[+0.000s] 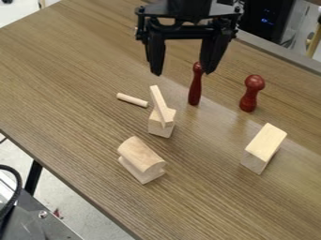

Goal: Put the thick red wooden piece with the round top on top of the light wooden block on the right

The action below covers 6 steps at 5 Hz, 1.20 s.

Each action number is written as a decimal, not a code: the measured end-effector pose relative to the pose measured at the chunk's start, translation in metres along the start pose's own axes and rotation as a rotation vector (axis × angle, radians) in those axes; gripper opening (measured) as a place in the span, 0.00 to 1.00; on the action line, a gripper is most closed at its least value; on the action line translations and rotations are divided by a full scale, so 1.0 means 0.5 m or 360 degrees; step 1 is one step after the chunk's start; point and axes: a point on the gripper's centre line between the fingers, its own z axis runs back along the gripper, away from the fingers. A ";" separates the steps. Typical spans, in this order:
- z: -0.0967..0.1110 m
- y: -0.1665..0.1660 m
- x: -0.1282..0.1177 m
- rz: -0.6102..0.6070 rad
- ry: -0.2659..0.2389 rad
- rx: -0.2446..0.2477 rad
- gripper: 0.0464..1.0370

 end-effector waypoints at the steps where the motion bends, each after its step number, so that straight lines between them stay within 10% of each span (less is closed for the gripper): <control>1: -0.014 0.003 -0.002 0.0001 0.0027 0.0035 0.96; 3: -0.040 -0.067 0.032 -0.0722 0.0156 0.0096 0.96; 6: -0.087 -0.169 0.024 -0.1681 0.0328 -0.0013 0.96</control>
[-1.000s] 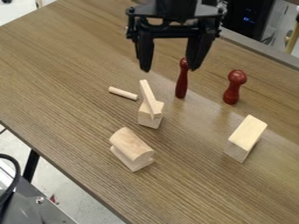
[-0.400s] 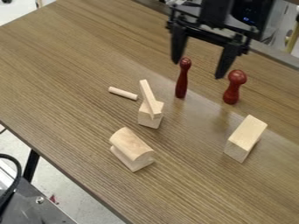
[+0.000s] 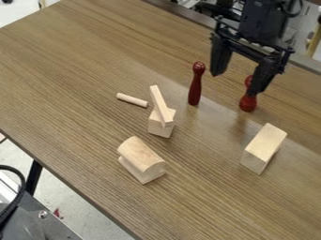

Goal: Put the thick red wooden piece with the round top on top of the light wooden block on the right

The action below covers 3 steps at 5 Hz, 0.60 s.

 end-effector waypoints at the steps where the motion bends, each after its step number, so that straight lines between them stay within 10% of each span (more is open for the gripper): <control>1: -0.013 -0.003 0.034 -0.0165 -0.0075 -0.0019 0.96; 3: -0.032 -0.001 0.076 -0.0235 -0.0081 -0.0017 0.96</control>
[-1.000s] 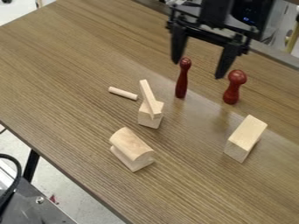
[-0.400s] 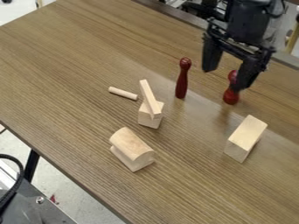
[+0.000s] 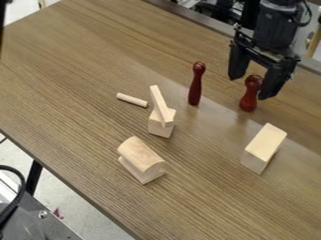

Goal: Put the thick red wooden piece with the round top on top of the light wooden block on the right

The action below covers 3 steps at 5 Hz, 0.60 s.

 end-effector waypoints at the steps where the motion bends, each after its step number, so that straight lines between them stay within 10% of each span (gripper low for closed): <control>1: -0.001 0.000 0.005 -0.0007 -0.0024 0.0005 0.96; 3: -0.040 0.019 0.032 -0.0029 -0.0048 0.0061 0.93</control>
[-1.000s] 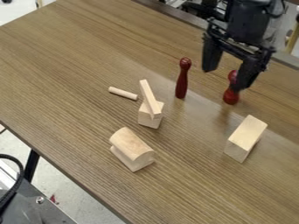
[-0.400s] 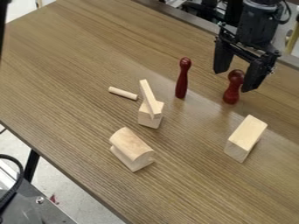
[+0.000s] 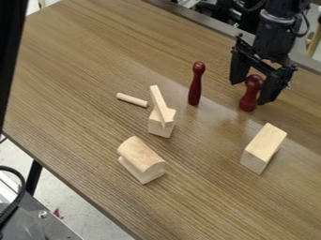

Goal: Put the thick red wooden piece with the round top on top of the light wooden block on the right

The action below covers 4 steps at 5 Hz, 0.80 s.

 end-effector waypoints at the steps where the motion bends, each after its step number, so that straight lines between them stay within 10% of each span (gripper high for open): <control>1: -0.007 0.006 0.008 0.0003 -0.0030 0.0013 0.64; 2: -0.013 0.007 0.005 0.0029 -0.0057 0.0037 0.48; 4: 0.001 -0.006 -0.010 0.0090 -0.0050 0.0071 0.48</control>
